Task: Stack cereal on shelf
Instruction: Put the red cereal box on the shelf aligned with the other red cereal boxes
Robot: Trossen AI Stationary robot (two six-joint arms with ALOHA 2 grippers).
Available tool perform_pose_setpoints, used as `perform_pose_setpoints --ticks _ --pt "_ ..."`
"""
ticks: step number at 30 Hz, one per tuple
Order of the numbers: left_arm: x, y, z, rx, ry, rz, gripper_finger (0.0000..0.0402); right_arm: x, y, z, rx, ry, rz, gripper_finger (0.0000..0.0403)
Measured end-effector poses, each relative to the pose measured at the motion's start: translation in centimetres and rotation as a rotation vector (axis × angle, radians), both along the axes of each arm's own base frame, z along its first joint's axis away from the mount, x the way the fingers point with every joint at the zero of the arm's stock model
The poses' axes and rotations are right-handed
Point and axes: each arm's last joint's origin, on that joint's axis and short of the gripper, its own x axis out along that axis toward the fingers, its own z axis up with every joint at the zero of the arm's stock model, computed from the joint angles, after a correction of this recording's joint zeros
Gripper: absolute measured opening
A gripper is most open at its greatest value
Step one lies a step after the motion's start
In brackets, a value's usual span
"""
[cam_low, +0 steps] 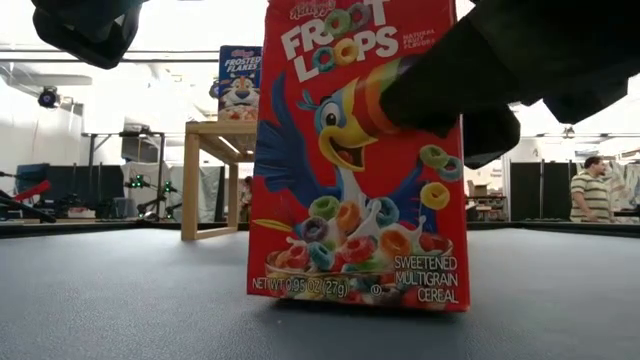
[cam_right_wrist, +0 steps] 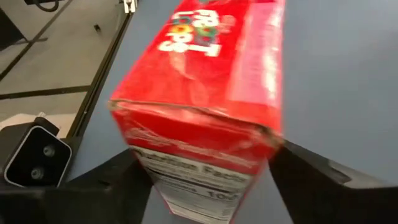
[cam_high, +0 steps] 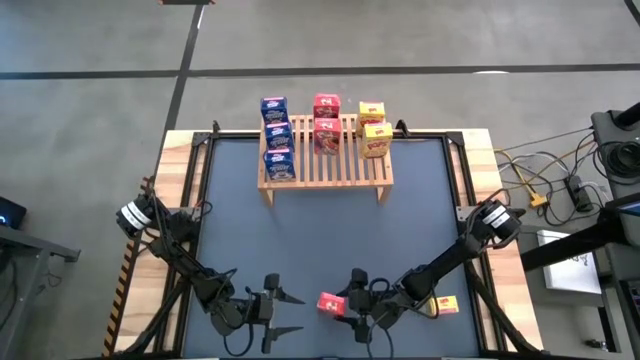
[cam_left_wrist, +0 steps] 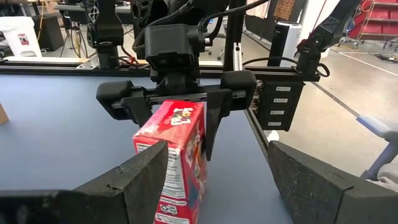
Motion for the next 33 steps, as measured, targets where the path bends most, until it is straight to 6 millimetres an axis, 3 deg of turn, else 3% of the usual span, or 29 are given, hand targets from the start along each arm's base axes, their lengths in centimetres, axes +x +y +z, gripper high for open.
perform_pose_setpoints --ticks 8,13,18,25,33 --pt "0.0 0.0 0.0 0.0 0.0 0.0 0.0261 0.0 0.0 0.0 -0.047 -0.004 0.029 0.0206" --pt "0.0 0.0 0.0 0.004 0.003 0.0 0.0261 0.1 -0.2 0.3 -0.086 -0.015 0.047 0.0182" --pt "0.0 0.0 -0.1 0.006 0.005 0.0 0.0261 0.0 -0.3 1.8 -0.103 -0.053 0.062 0.0171" --pt "0.0 0.0 -0.1 0.008 0.006 0.0 0.0261 -0.5 -2.0 6.1 -0.207 -0.118 0.087 0.0172" --pt "-0.1 0.1 -0.5 0.086 0.036 -0.007 0.0261 -2.1 -8.1 13.7 -0.406 -0.195 0.048 0.0173"
